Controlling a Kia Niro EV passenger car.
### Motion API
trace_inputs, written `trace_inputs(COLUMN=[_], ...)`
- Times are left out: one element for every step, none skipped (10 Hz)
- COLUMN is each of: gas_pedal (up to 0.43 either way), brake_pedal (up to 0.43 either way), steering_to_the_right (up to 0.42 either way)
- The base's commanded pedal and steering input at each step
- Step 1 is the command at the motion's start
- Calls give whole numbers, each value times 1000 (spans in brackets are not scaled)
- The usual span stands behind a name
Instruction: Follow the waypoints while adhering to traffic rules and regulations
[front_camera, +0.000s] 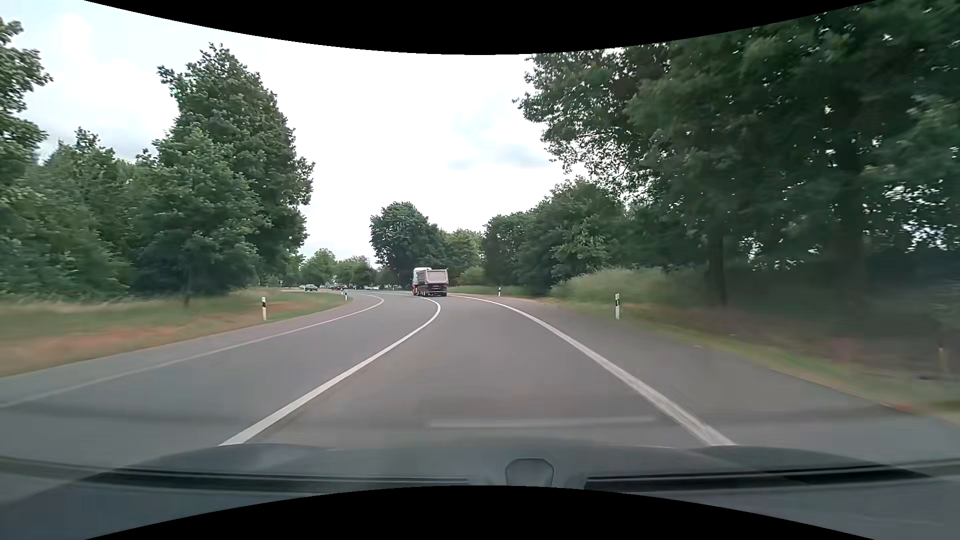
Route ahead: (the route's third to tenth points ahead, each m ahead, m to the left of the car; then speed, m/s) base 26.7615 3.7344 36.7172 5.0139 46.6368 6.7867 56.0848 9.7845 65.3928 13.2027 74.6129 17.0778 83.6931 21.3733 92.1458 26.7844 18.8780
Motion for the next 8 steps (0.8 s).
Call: trace_inputs(gas_pedal=[79, 79, 79, 79, 87, 98, 118, 118], brake_pedal=[0, 0, 0, 0, 0, 0, 0, 0], steering_to_the_right=[-10, -13, -16, -20, -20, -21, -23, -26])
